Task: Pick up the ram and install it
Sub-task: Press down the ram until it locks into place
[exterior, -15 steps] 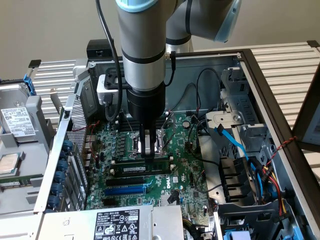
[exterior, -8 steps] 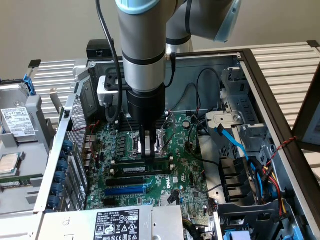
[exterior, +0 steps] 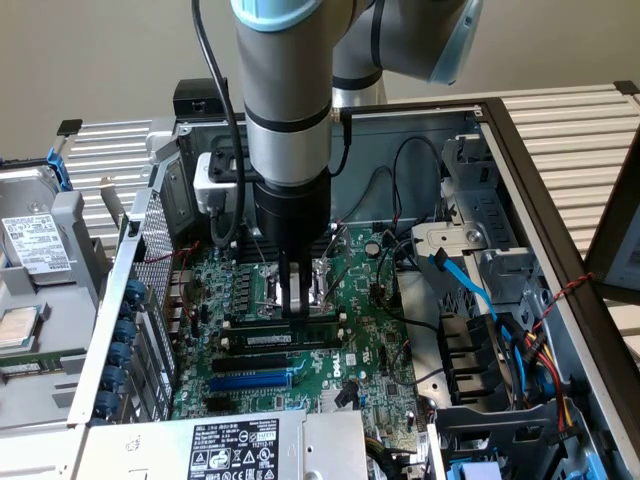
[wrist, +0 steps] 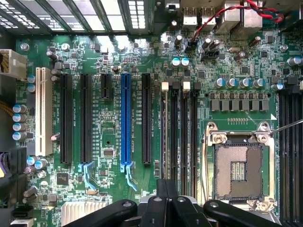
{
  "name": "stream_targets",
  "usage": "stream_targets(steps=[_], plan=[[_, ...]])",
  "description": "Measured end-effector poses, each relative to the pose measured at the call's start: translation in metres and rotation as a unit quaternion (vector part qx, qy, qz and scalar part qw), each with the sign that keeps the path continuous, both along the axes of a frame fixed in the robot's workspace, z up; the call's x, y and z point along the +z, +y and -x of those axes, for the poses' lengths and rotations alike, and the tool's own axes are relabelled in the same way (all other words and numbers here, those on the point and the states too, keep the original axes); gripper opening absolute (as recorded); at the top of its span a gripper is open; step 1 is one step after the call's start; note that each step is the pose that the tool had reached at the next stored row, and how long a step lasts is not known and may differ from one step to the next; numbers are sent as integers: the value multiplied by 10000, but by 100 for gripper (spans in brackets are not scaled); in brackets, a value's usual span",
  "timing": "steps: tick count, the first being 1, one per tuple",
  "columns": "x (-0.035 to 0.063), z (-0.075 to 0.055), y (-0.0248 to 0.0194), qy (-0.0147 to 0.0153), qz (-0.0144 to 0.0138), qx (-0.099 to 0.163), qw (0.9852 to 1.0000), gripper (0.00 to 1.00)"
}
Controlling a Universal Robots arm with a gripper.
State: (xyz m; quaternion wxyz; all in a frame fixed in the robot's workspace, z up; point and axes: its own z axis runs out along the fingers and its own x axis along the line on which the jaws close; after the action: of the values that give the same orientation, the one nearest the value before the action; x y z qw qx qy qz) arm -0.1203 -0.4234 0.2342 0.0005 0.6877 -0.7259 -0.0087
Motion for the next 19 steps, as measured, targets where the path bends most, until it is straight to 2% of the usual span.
stream_targets(steps=[5, 7, 8, 9, 10, 13, 14, 19], plan=[[27, 111, -8, 3, -2, -2, 10000, 10], [21, 159, -7, 20, -1, -7, 10000, 10], [17, 175, -7, 35, -2, -11, 10000, 10], [12, 187, -6, 67, -2, -14, 10000, 10], [9, 197, -7, 112, -2, -15, 9999, 10], [0, 217, -7, 269, -1, -21, 9996, 10], [0, 217, -7, 278, 0, -21, 9996, 10], [-19, 216, -6, 277, -2, -21, 9996, 10]])
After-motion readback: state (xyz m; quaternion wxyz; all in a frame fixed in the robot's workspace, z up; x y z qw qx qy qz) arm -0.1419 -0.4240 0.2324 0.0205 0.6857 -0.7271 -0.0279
